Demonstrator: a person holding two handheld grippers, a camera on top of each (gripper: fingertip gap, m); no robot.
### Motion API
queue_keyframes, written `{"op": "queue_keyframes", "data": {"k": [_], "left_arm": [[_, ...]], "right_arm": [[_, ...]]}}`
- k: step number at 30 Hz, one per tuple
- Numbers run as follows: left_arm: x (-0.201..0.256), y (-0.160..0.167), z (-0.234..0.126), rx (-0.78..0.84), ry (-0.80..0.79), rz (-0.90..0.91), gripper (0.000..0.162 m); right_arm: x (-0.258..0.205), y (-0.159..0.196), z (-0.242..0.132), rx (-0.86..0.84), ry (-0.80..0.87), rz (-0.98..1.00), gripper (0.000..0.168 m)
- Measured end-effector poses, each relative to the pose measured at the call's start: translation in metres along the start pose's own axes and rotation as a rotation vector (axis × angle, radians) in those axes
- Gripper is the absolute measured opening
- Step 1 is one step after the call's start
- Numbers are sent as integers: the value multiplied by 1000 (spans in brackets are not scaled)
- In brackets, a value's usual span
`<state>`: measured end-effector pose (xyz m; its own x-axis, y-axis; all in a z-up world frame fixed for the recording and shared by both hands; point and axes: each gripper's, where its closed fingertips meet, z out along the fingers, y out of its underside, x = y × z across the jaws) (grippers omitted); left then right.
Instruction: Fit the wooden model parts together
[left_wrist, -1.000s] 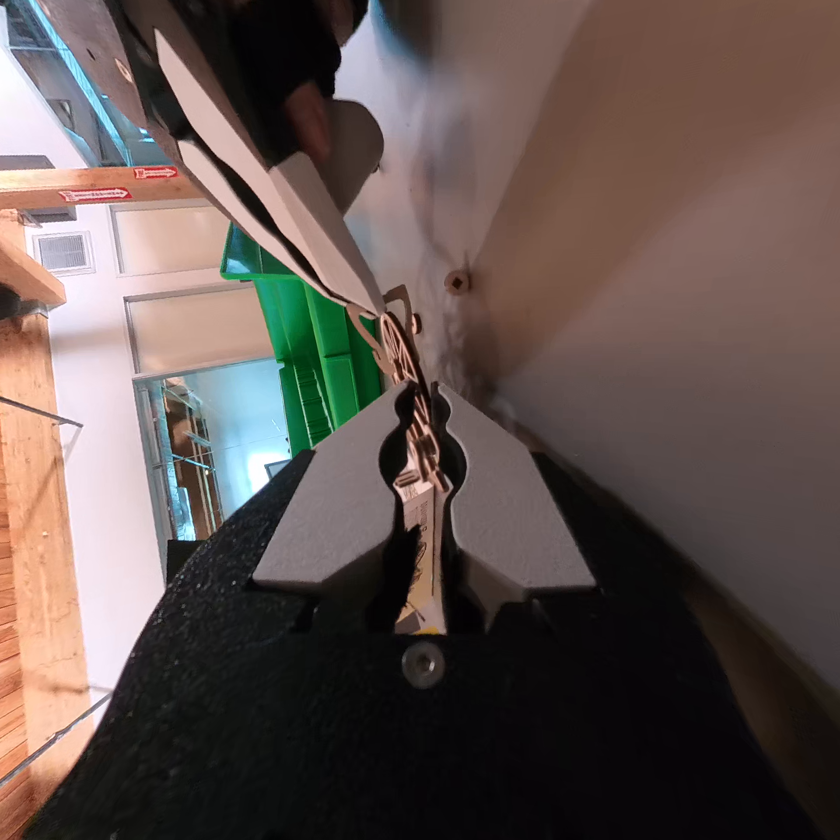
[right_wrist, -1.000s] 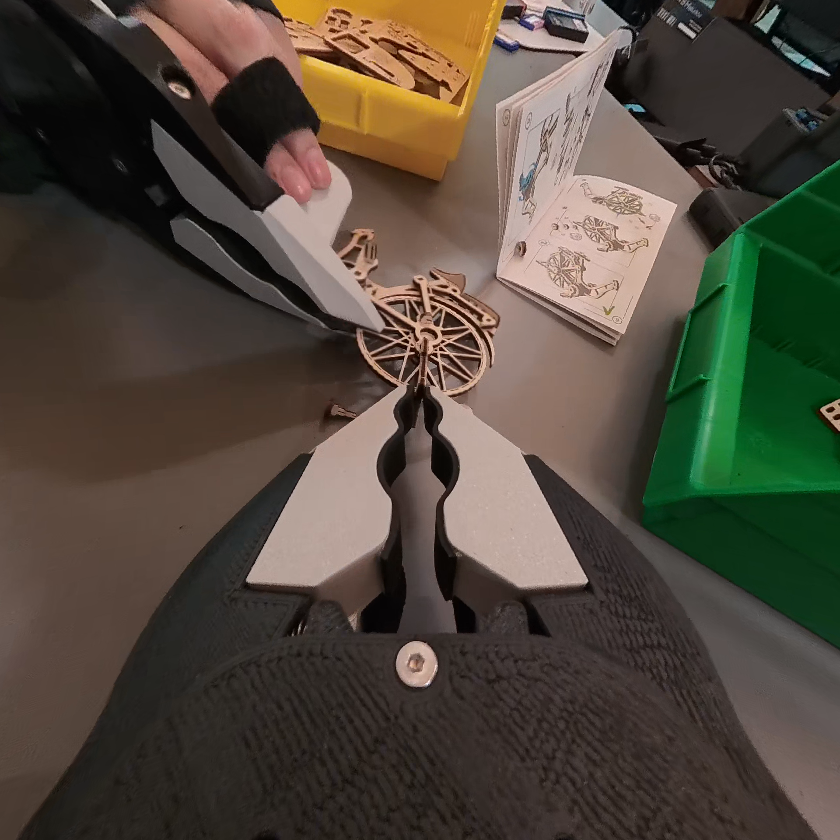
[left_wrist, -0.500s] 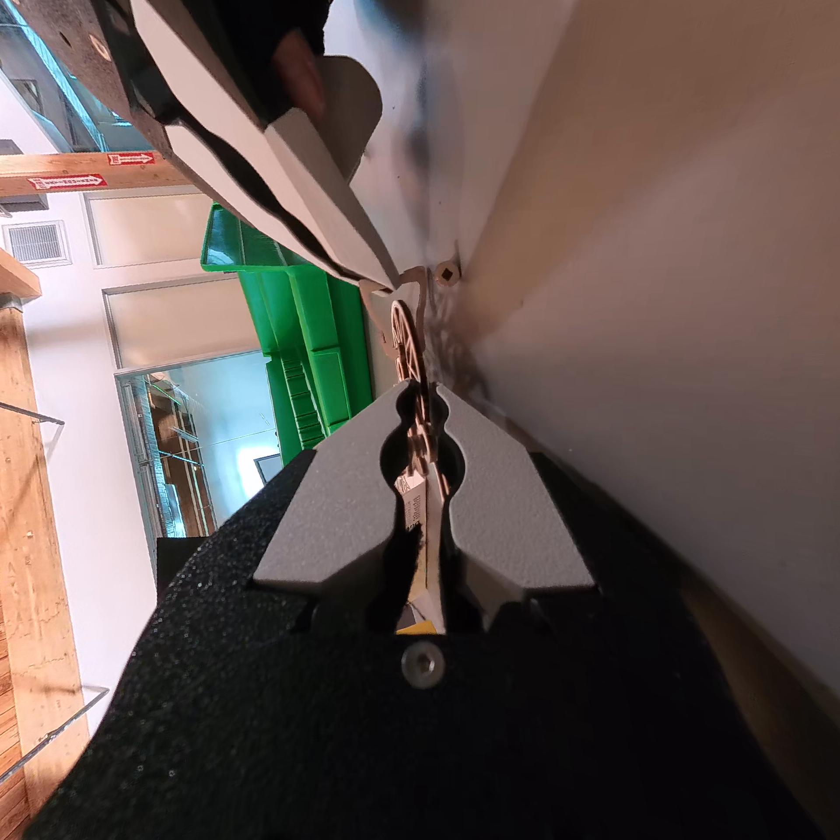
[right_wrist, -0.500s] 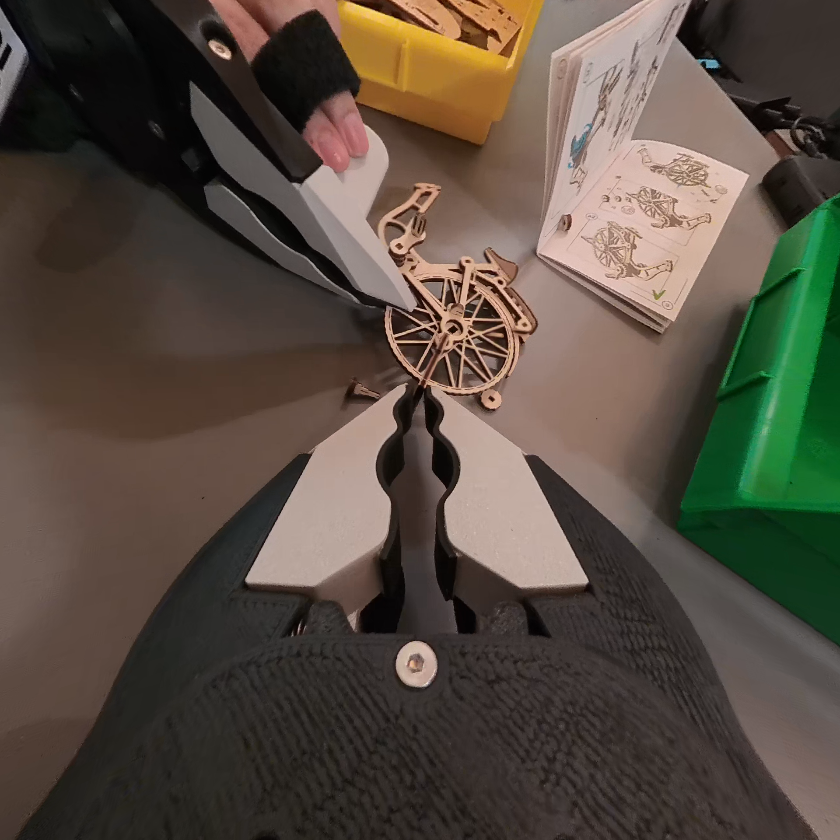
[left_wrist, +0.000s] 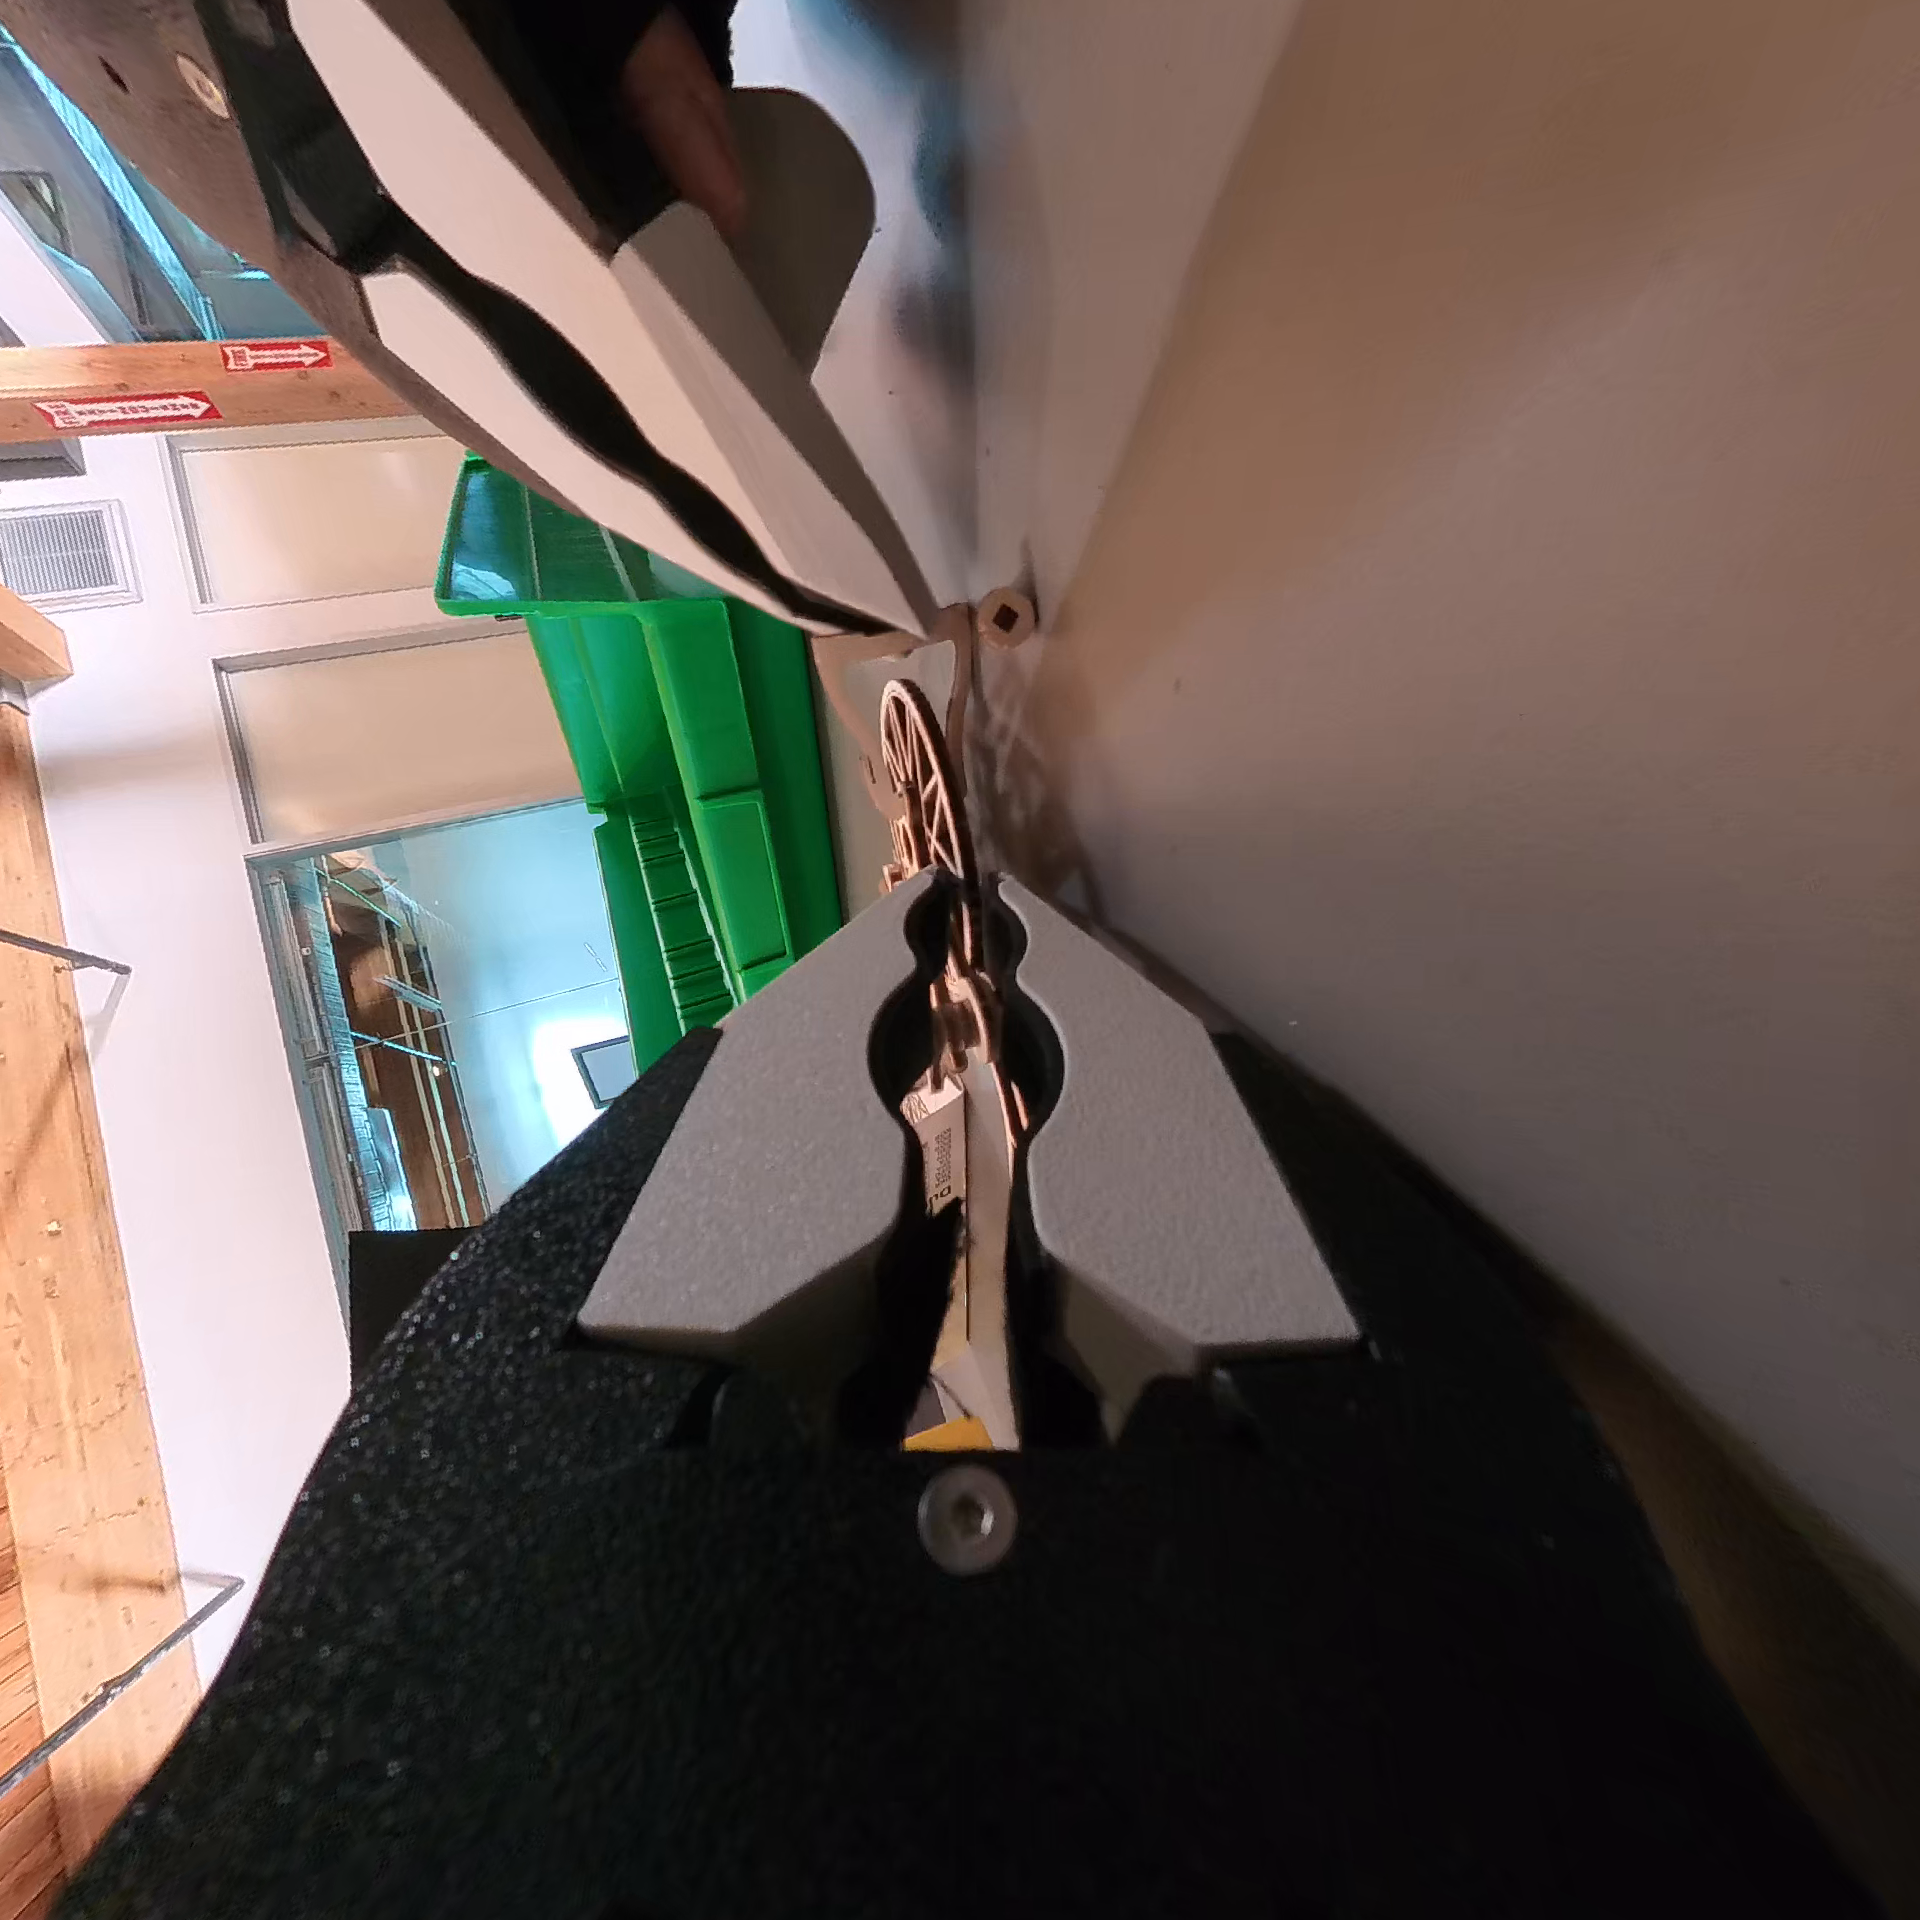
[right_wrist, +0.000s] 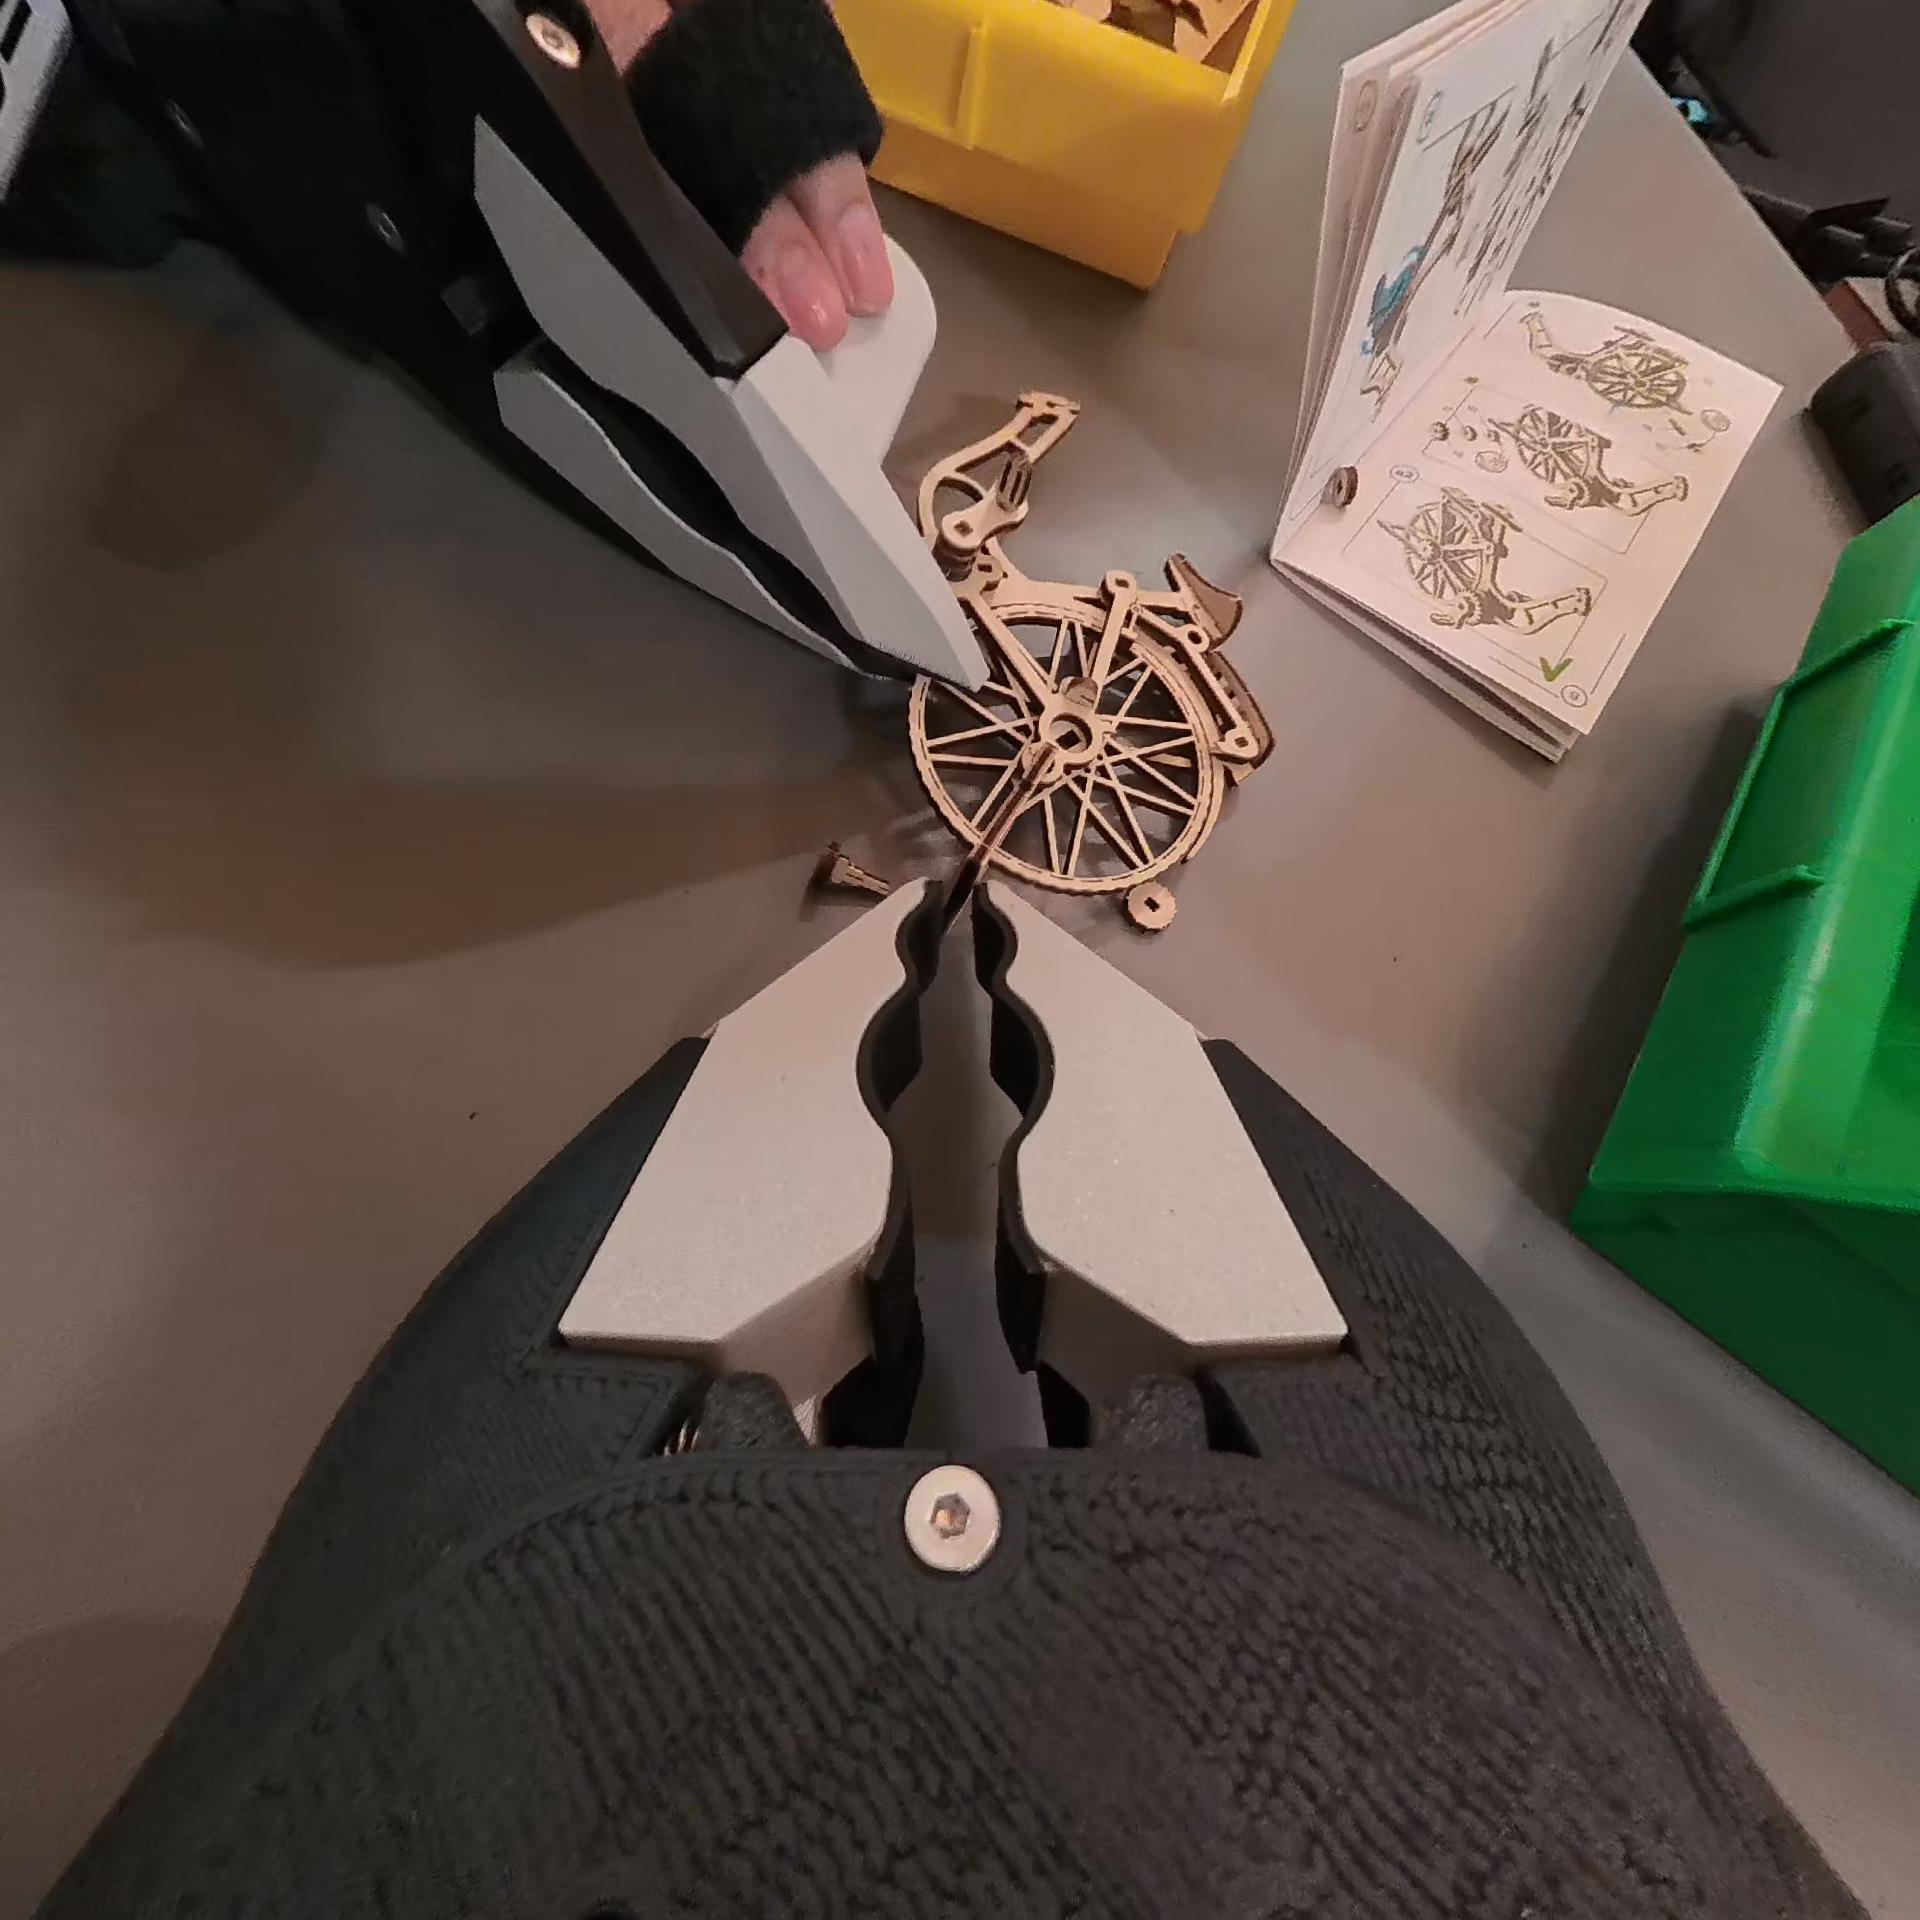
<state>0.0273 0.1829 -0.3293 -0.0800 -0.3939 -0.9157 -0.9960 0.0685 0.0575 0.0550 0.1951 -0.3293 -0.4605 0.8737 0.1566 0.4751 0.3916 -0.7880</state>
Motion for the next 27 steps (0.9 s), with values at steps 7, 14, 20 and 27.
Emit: {"op": "queue_keyframes", "data": {"k": [7,14,20,27], "left_arm": [[1,-2,0,18,8,-21,4],[-2,-4,-1,32,-7,-28,19],[-2,-9,-3,54,-13,-8,18],[-1,-8,-2,50,-7,-16,17]], "right_arm": [[-10,-2,-4,28,-67,-31,18],[-19,-12,-24,166,-140,-105,25],[-13,-15,-25,194,-77,-143,25],[-2,-26,-33,248,38,-205,23]]}}
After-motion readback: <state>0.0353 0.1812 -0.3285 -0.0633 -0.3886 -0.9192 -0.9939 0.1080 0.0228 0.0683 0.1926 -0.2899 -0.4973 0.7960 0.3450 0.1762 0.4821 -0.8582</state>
